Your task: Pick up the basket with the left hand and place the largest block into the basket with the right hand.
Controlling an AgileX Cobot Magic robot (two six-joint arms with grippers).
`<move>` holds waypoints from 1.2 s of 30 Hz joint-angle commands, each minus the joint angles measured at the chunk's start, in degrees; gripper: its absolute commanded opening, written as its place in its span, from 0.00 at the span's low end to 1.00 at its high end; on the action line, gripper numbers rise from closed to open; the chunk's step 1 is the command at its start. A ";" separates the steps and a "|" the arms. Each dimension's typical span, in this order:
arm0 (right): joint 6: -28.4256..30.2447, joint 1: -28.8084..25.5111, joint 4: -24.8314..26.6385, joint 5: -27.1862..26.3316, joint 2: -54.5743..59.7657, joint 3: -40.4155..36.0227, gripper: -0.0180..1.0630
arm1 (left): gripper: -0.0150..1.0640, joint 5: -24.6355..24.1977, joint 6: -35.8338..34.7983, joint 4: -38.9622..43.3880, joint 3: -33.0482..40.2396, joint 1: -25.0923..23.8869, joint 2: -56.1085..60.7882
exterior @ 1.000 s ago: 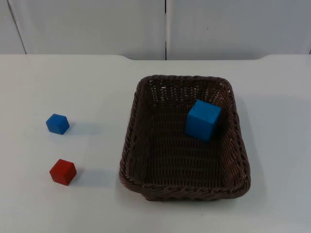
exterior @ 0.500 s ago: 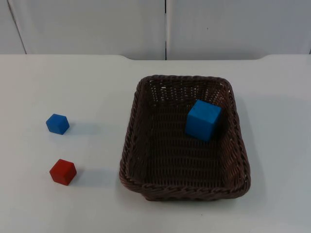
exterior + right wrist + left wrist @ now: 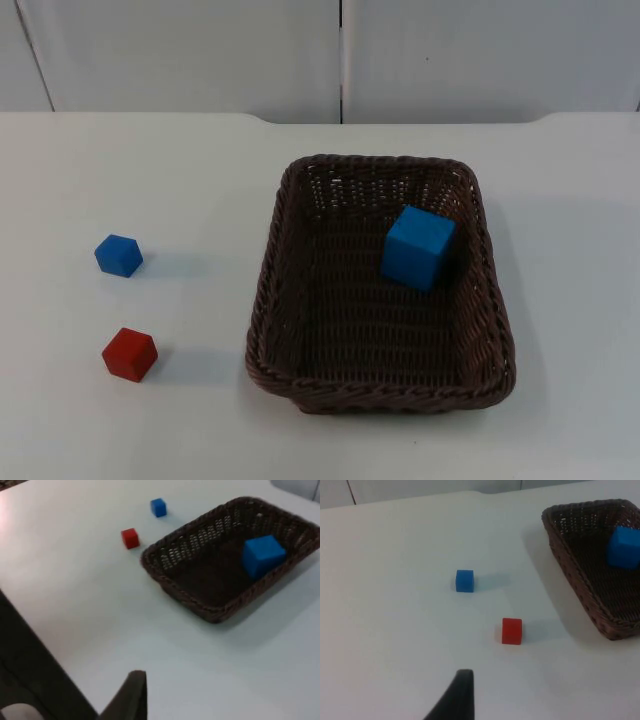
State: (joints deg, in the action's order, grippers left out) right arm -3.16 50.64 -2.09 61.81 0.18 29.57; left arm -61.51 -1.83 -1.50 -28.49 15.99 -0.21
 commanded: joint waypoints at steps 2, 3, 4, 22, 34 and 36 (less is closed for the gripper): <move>-0.26 -0.18 1.21 -0.02 -0.18 -0.11 0.99 | 0.99 0.04 0.05 -0.62 0.26 -0.06 0.21; -0.26 -0.18 1.21 -0.02 -0.18 -0.11 0.99 | 0.99 0.04 0.05 -0.62 0.26 -0.06 0.21; -0.26 -0.18 1.21 -0.02 -0.18 -0.11 0.99 | 0.99 0.04 0.05 -0.62 0.26 -0.06 0.21; 0.60 -0.18 -1.19 -0.02 -0.18 -0.11 0.99 | 0.99 0.04 0.05 -0.62 0.26 -0.06 0.21; 0.60 -0.18 -1.19 -0.02 -0.18 -0.11 0.99 | 0.99 0.04 0.05 -0.62 0.26 -0.06 0.21; 0.37 -0.18 -1.19 -0.02 -0.18 -0.11 0.99 | 0.99 0.04 0.05 -0.62 0.26 -0.06 0.21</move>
State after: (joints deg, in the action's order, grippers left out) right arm -3.01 50.64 -3.08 61.93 0.18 29.57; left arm -61.51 -1.83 -1.50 -28.49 15.99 -0.21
